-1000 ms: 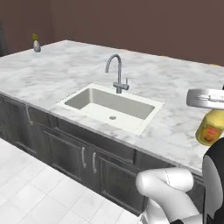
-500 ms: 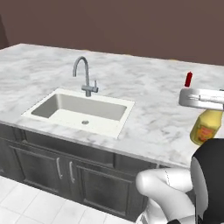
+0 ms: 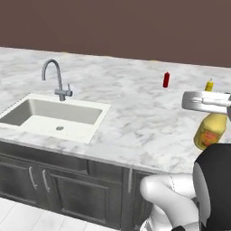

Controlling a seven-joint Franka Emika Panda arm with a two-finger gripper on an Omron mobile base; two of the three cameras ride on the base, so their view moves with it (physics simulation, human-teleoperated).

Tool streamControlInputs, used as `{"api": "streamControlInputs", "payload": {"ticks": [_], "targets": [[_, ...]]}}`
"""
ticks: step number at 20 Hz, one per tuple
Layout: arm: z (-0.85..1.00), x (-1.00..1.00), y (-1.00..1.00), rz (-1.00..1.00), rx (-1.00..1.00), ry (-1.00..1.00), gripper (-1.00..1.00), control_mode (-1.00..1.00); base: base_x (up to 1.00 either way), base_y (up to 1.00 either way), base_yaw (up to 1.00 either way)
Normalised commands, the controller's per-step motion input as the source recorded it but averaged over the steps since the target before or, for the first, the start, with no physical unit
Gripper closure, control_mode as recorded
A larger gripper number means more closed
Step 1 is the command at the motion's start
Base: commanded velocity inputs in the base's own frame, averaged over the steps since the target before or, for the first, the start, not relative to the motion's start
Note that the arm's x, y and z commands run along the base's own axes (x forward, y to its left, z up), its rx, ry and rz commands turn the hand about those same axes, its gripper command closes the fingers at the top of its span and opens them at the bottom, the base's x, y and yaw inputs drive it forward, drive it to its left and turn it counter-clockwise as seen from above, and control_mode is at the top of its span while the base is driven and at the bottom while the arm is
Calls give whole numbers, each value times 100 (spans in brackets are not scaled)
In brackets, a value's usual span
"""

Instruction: Move the mustard and mayonnaise from the cabinet to the dining counter.

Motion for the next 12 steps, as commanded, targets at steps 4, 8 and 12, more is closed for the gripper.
{"api": "streamControlInputs", "payload": {"ticks": [4, 8, 12], "targets": [[0, 0, 0, 0, 0, 0, 100, 100, 18, -46, -29], [0, 0, 0, 0, 0, 0, 100, 100, 64, -4, -35], [0, 0, 0, 0, 0, 0, 100, 100, 61, 0, -35]]}}
